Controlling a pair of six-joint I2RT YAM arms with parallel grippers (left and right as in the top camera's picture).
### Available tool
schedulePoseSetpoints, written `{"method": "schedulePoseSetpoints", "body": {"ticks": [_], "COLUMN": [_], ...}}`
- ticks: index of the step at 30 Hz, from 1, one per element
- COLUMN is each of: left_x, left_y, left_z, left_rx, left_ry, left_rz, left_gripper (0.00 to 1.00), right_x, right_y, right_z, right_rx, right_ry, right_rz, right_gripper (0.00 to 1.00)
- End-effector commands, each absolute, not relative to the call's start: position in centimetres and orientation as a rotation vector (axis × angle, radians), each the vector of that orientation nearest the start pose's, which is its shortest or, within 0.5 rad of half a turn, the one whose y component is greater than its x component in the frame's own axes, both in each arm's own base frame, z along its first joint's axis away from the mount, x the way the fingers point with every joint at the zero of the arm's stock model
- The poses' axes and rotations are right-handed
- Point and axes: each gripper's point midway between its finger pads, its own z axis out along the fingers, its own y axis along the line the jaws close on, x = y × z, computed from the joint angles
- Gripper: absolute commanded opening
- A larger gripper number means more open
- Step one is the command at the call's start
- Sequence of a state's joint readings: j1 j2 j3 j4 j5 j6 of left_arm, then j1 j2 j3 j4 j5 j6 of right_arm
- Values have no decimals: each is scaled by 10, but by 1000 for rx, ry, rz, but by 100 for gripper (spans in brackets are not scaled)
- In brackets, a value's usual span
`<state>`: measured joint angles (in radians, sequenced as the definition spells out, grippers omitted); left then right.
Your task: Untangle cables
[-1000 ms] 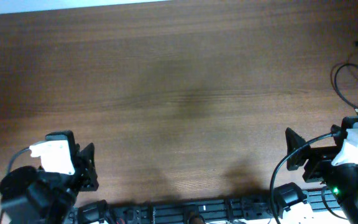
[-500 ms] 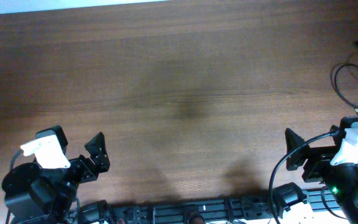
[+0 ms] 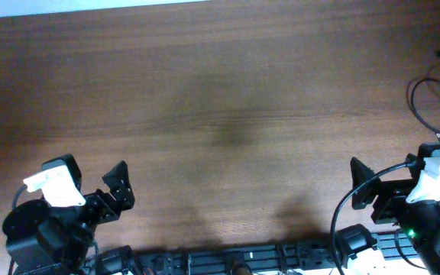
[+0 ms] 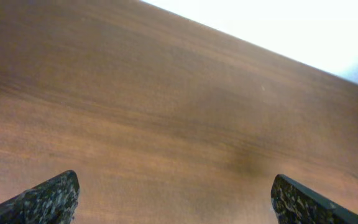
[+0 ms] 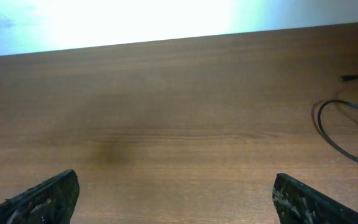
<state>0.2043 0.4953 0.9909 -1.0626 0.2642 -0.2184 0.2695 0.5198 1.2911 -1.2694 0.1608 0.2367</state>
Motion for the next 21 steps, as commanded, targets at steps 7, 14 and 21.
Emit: {"method": "schedulePoseSetpoints", "body": {"ticks": [7, 14, 21], "left_x": [219, 238, 243], "left_y": [-4, -1, 22], "left_z": [270, 254, 219], "left_rx": [-174, -104, -161], "left_ry": [1743, 1416, 1385], "left_rz": [-236, -206, -52], "left_gripper": [99, 99, 99], "right_x": [142, 142, 142], "right_y": [9, 9, 9], "right_z": [340, 340, 340], "right_rx": [79, 79, 79], "right_ry": [2067, 2067, 2067], "right_rz": [140, 140, 140], "right_gripper": [99, 99, 99]}}
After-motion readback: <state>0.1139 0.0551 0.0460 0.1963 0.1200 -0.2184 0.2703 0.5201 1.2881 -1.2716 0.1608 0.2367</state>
